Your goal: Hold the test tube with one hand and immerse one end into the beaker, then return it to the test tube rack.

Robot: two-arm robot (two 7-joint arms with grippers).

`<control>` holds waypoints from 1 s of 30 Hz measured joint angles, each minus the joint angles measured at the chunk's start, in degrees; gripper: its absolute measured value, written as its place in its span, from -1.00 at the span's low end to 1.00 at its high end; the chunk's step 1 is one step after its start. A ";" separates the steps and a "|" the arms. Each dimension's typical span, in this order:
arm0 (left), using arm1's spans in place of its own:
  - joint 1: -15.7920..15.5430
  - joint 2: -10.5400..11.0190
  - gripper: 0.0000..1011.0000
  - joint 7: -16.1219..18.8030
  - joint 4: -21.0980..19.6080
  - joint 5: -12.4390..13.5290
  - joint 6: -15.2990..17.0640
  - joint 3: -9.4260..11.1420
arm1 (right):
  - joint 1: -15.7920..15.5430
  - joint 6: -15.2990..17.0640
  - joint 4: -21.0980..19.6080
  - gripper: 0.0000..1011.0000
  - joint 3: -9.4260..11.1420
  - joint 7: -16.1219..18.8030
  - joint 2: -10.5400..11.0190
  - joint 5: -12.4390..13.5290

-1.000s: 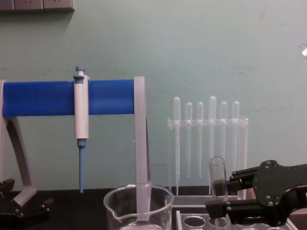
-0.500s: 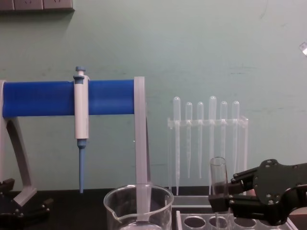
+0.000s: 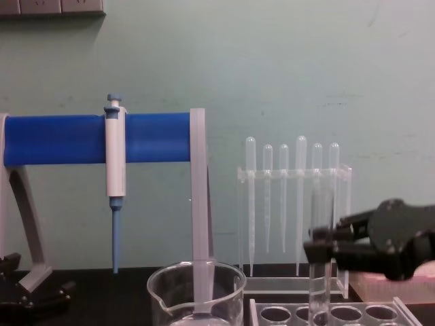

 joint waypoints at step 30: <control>0.00 0.00 0.98 0.00 0.00 0.01 0.00 0.00 | 3.86 7.37 -7.53 -0.52 4.10 -3.45 4.31 11.34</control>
